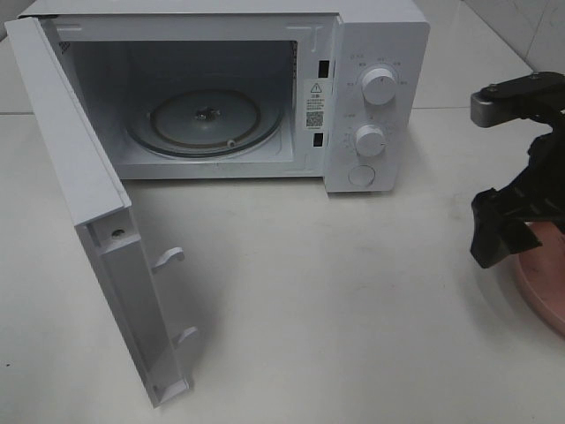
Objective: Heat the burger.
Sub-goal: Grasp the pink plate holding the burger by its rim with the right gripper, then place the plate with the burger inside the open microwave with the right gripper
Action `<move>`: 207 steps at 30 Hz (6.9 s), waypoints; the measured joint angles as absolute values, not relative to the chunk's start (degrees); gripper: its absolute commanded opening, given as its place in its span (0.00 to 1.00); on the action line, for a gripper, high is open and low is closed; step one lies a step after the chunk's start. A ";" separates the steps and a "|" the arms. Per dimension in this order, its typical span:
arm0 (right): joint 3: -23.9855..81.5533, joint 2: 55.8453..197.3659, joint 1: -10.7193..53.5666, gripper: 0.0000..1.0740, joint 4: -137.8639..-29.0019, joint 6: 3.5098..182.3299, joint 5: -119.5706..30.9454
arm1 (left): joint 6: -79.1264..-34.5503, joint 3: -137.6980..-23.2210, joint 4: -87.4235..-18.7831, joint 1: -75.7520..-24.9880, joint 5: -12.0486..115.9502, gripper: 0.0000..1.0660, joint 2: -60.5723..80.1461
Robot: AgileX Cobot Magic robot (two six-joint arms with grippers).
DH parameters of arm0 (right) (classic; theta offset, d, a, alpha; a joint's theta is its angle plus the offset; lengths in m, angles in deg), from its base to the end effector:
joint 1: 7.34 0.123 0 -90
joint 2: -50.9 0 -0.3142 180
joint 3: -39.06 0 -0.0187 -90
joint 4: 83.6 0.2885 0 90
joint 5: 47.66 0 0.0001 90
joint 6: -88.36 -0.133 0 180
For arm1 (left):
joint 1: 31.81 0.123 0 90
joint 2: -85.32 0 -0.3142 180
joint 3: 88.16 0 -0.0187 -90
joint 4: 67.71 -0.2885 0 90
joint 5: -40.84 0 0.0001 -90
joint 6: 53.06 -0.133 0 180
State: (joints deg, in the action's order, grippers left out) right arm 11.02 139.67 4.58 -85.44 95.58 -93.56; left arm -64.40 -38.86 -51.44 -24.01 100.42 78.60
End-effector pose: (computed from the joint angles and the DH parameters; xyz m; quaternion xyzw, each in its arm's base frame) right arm 0.2928 0.0587 0.1967 -0.1735 0.9732 -0.0069 0.1507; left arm 0.0381 -0.0272 0.2828 0.0303 0.8371 -0.0518 0.5437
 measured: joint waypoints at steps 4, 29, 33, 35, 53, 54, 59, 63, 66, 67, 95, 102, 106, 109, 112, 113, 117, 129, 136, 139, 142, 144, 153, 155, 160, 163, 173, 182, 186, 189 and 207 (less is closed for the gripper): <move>10.85 139.90 0.85 0.93 -87.67 95.53 -93.79 | -64.40 -38.86 -51.44 -24.01 100.42 0.92 78.60; 10.85 154.45 -0.35 0.87 -95.87 85.44 -87.83 | -64.40 -38.86 -51.44 -24.01 100.42 0.92 78.60; 10.85 156.74 -0.35 0.85 -95.92 85.39 -86.51 | -64.40 -38.86 -51.44 -24.01 100.42 0.92 78.60; 10.85 157.72 -0.46 0.85 -95.98 85.33 -85.59 | -64.40 -38.86 -51.44 -24.01 100.42 0.92 78.60; 9.93 163.45 -2.98 0.76 -95.41 85.04 -80.67 | -64.40 -38.86 -51.44 -24.01 100.42 0.92 78.60; 9.93 163.45 -2.98 0.76 -95.41 85.04 -80.67 | -64.40 -38.86 -51.44 -24.01 100.42 0.92 78.60; 9.93 163.68 -2.98 0.52 -95.12 84.58 -80.44 | -64.40 -38.86 -51.44 -24.01 100.42 0.92 78.60; 9.93 163.79 -2.98 0.27 -95.81 83.09 -80.49 | -64.40 -38.86 -51.44 -24.01 100.42 0.92 78.60; 9.99 163.79 -3.16 0.04 -96.90 81.72 -80.72 | -64.40 -38.86 -51.44 -24.01 100.42 0.92 78.60; 9.99 163.79 -2.98 0.00 -96.90 80.92 -80.95 | -64.40 -38.86 -51.44 -24.01 100.42 0.92 78.60; 9.76 159.61 3.26 0.00 -110.48 66.59 -88.63 | -64.40 -38.86 -51.44 -24.01 100.42 0.92 78.60; 9.30 159.44 8.53 0.00 -116.55 59.26 -92.47 | -64.40 -38.86 -51.44 -24.01 100.42 0.92 78.60; 9.30 158.58 10.42 0.00 -118.84 57.48 -93.67 | -64.40 -38.86 -51.44 -24.01 100.42 0.92 78.60; 8.33 157.09 11.86 0.00 -121.13 56.39 -93.67 | -64.40 -38.86 -51.44 -24.01 100.42 0.92 78.60; 6.38 155.31 13.12 0.00 -122.22 54.96 -93.62 | -64.40 -38.86 -51.44 -24.01 100.42 0.92 78.60; 4.83 154.16 14.03 0.00 -122.28 54.27 -93.79 | -64.40 -38.86 -51.44 -24.01 100.42 0.92 78.60; 3.12 152.62 15.52 0.00 -122.22 53.76 -94.36 | -64.40 -38.86 -51.44 -24.01 100.42 0.92 78.60; -0.55 146.14 23.37 0.00 -122.28 53.59 -96.14 | -64.40 -38.86 -51.44 -24.01 100.42 0.92 78.60; -0.61 145.05 28.13 0.00 -122.28 53.59 -99.06 | -64.40 -38.86 -51.44 -24.01 100.42 0.92 78.60; -0.61 145.05 30.25 0.00 -122.22 53.59 -99.69 | -64.40 -38.86 -51.44 -24.01 100.42 0.92 78.60; -0.61 145.05 31.97 0.00 -122.22 53.59 -100.20 | -64.40 -38.86 -51.44 -24.01 100.42 0.92 78.60; -0.61 145.05 34.43 0.00 -122.22 53.36 -101.12 | -64.40 -38.86 -51.44 -24.01 100.42 0.92 78.60; -0.61 145.05 40.90 0.01 -122.16 52.38 -102.55 | -64.40 -38.86 -51.44 -24.01 100.42 0.92 78.60; -0.61 145.05 44.06 0.01 -122.16 52.33 -102.55 | -64.40 -38.86 -51.44 -24.01 100.42 0.92 78.60; -0.61 145.05 48.30 0.01 -122.05 52.33 -103.18 | -64.40 -38.86 -51.44 -24.01 100.42 0.92 78.60; -0.61 145.05 49.79 0.01 -121.99 52.33 -103.81 | -64.40 -38.86 -51.44 -24.01 100.42 0.92 78.60; -0.61 145.05 50.36 0.01 -121.76 55.25 -104.04 | -64.40 -38.86 -51.44 -24.01 100.42 0.92 78.60; -0.61 145.05 55.69 0.01 -124.23 61.26 -101.69 | -64.40 -38.86 -51.44 -24.01 100.42 0.92 78.60; -0.61 145.05 56.55 0.01 -125.95 63.33 -99.63 | -64.40 -38.86 -51.44 -24.01 100.42 0.92 78.60; -0.61 145.05 56.83 0.01 -126.81 66.13 -98.14 | -64.40 -38.86 -51.44 -24.01 100.42 0.92 78.60; -0.90 145.05 56.83 0.00 -137.46 76.85 -86.00 | -64.40 -38.86 -51.44 -24.01 100.42 0.92 78.60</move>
